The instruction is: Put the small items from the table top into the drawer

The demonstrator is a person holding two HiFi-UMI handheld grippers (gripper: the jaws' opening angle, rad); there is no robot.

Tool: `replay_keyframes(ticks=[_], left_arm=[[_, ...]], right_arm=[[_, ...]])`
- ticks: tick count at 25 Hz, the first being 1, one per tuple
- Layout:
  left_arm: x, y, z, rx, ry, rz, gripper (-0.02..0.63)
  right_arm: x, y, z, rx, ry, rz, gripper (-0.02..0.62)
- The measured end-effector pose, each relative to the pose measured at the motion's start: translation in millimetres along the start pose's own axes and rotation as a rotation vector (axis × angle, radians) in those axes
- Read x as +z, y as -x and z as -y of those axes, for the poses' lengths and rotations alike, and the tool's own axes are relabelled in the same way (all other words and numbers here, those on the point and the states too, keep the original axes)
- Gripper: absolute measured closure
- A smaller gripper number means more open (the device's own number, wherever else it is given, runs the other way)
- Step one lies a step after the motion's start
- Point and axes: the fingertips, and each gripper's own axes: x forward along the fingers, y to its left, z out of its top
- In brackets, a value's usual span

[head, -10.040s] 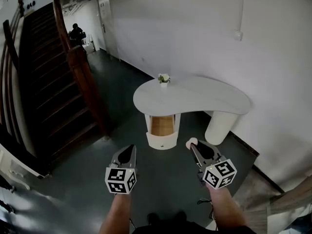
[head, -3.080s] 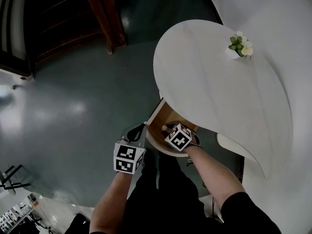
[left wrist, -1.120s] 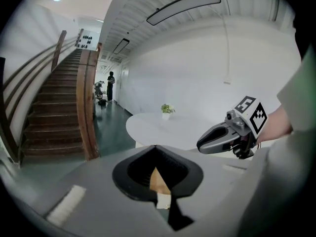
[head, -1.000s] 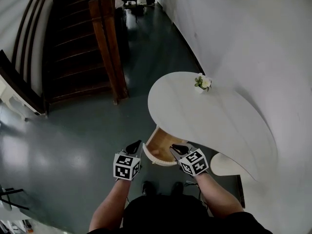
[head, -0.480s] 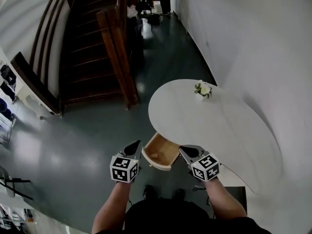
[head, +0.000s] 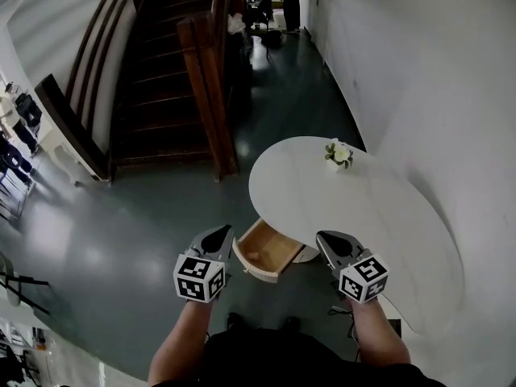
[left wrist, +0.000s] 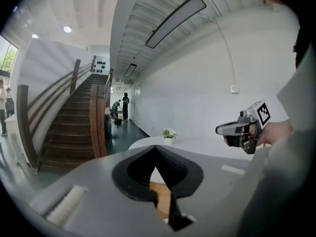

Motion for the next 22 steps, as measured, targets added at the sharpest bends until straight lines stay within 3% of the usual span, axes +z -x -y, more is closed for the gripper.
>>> replay_keyframes(ticks=[12,17,22], left_arm=[[39.6,15.2,-41.0,-0.022,-0.023,0.073,0.606],[49.9,18.3,-55.7,-0.002,-0.012,0.115,0.606],[50.4,20.5,-65.7,0.005,0.000,0.128,0.606]], right_arm=[[65.2,-19.4,-17.6,-0.066,0.029,0.153,0.584],[76.3,-32.7,-30.1,-0.082,0.094,0.158,0.584],[77.9,-43.0,-36.3,-0.081,0.095,0.157,0.584]])
